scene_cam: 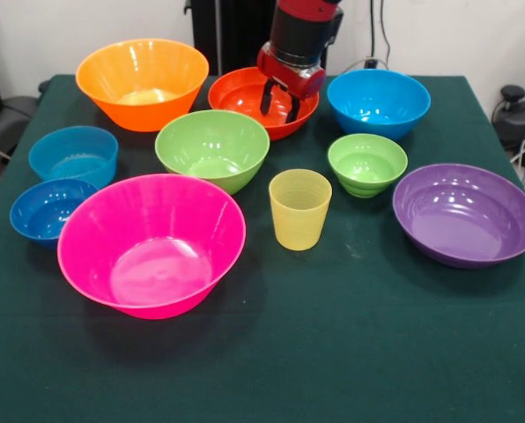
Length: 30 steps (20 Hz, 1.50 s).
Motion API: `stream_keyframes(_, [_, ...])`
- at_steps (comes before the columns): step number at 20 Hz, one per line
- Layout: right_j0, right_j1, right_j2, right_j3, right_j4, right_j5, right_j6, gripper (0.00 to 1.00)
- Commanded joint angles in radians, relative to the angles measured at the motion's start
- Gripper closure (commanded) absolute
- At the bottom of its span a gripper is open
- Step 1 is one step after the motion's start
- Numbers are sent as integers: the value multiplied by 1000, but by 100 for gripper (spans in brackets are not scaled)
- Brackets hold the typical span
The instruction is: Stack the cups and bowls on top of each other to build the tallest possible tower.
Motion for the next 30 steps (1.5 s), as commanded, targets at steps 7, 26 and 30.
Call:
stream_keyframes(7, [44,13,86,-39,12,91,125,0])
stream_keyframes(26, [105,-173,-18,-59,-1,331,79,0])
stream_keyframes(30, [107,-187,-19,-56,-6,342,85,0])
